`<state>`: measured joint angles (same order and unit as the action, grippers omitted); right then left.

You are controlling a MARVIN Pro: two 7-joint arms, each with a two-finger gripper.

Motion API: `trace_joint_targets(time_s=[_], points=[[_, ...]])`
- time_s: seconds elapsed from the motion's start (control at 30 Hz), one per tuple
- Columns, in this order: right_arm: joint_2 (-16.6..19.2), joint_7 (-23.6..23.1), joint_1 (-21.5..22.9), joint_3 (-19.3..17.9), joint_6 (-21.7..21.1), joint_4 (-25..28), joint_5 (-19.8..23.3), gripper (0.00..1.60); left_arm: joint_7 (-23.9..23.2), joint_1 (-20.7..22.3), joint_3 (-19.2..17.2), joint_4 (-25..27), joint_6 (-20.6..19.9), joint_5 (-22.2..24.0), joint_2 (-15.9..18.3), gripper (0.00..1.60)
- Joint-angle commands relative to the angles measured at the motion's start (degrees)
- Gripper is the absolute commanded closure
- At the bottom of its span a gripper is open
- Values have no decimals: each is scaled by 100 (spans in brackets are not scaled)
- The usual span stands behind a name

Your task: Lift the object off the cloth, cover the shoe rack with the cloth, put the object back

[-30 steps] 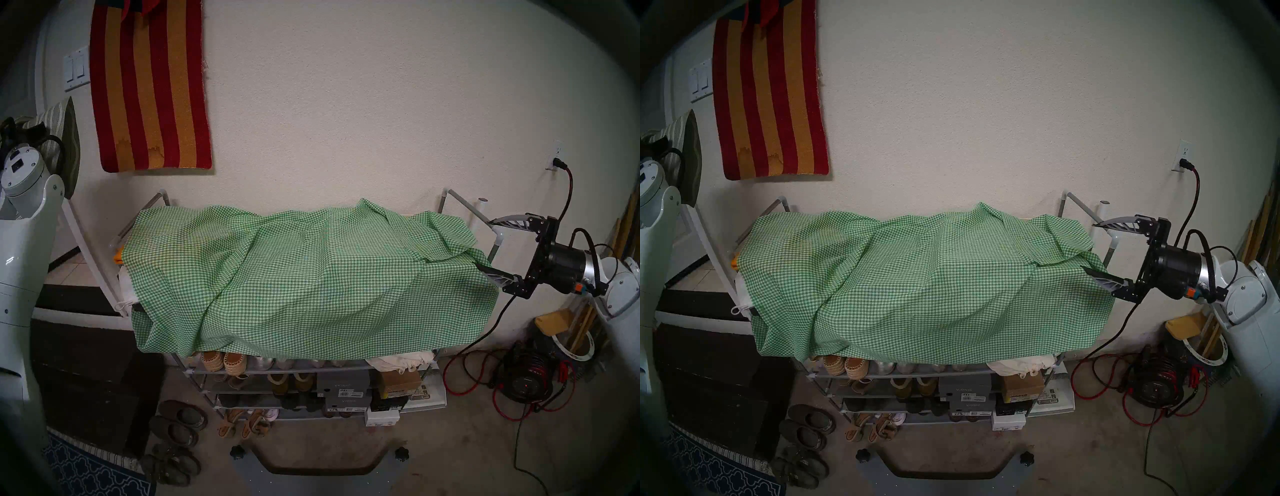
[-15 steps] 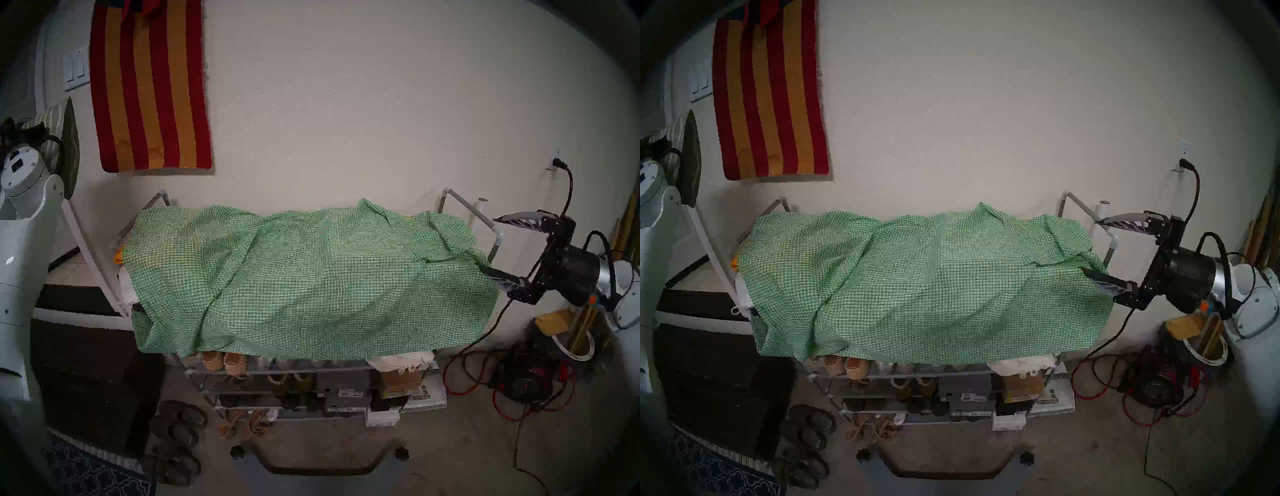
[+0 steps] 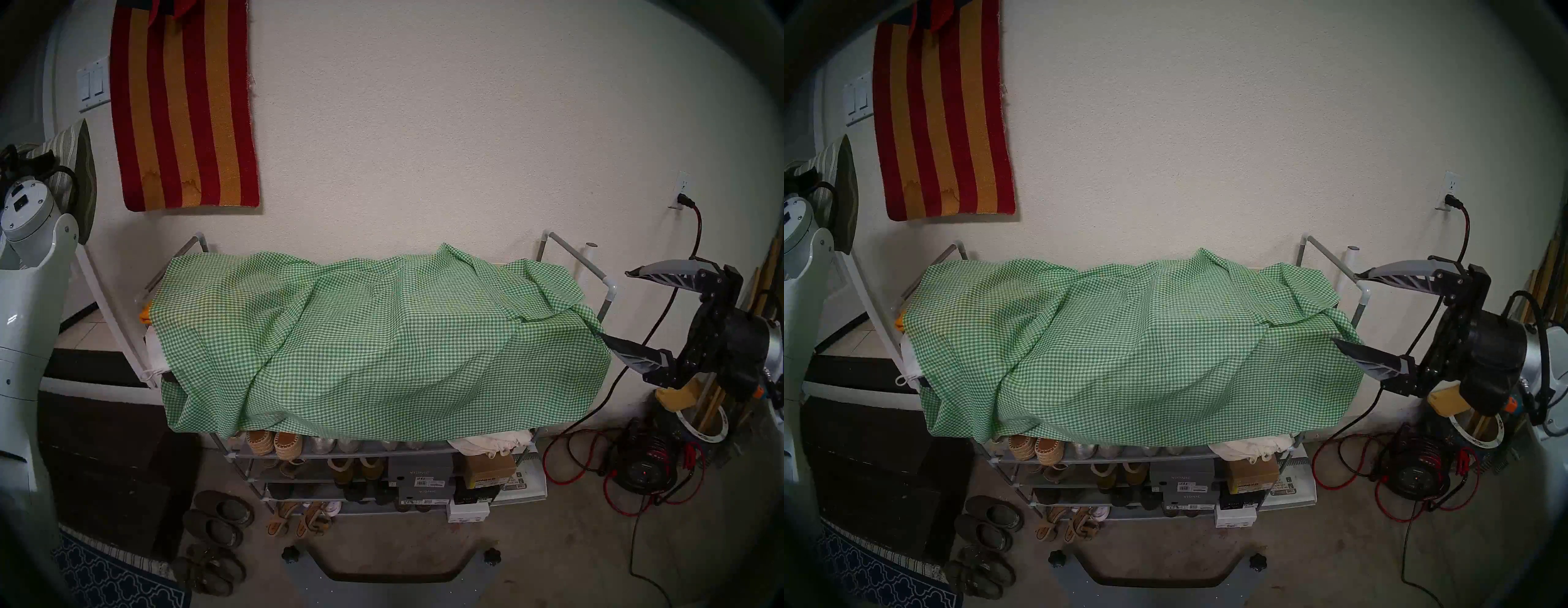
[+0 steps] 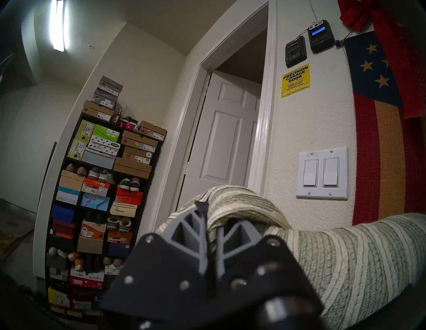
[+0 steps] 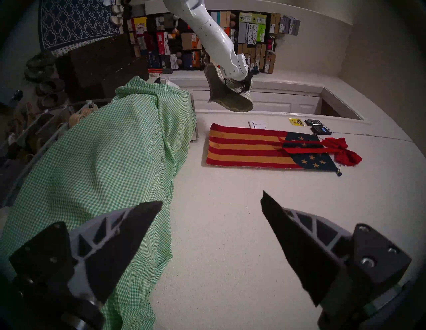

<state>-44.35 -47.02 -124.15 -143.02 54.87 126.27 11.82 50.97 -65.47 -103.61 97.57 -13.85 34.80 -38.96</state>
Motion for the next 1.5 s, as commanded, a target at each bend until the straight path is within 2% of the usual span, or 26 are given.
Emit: trace_joint_targets(time_s=[0.0, 0.07, 0.2, 0.3, 0.37, 0.43, 0.47, 0.63, 0.87, 1.0, 1.07, 1.13, 1.17, 1.23, 1.3, 1.4, 1.47], points=[[-646, -629, -660, -646, -340, 425, 240, 0, 18, 19, -19, 28, 18, 12, -21, 160], [-661, -889, -801, -862, -708, 525, 136, 0, 23, 21, -20, 30, 18, 12, -25, 160], [-589, -1319, -1058, -1130, -1090, 638, 162, 0, 29, 22, -23, 34, 19, 13, -33, 160], [-406, -1393, -1157, -1107, -1401, 588, 108, 0, 32, 23, -26, 37, 19, 14, -39, 160], [-347, -1156, -817, -773, -1652, 447, -261, 0, 33, 24, -27, 38, 19, 13, -41, 160], [-90, -1011, -681, -427, -1849, 179, -217, 0, 34, 25, -26, 37, 18, 11, -42, 160], [-37, -932, -593, -279, -1923, 99, -371, 0, 34, 26, -25, 36, 17, 10, -41, 160], [204, -448, -584, 136, -2115, -253, -629, 0, 35, 28, -24, 34, 16, 5, -43, 160], [621, 294, -287, 830, -2472, -644, -956, 0, 35, 31, -25, 34, 14, 1, -48, 160], [727, 735, -81, 1255, -2578, -745, -1235, 0, 34, 32, -26, 35, 14, -1, -50, 160], [746, 780, -63, 1287, -2607, -757, -1279, 0, 34, 32, -26, 35, 14, -1, -51, 160], [812, 977, 48, 1480, -2707, -858, -1307, 0, 34, 32, -27, 35, 14, -2, -52, 160], [846, 1206, 237, 1721, -2787, -961, -1412, 0, 33, 33, -27, 35, 14, -2, -53, 160], [895, 1423, 411, 1941, -2880, -1057, -1406, 0, 32, 33, -28, 36, 13, -3, -54, 160], [929, 1485, 458, 1995, -2907, -1089, -1397, 0, 32, 33, -28, 36, 13, -3, -54, 160], [1027, 1918, 785, 2412, -2979, -1249, -1559, 0, 30, 32, -31, 37, 13, -3, -56, 160], [1060, 2022, 873, 2520, -3000, -1296, -1607, 0, 29, 32, -32, 38, 13, -3, -57, 160]])
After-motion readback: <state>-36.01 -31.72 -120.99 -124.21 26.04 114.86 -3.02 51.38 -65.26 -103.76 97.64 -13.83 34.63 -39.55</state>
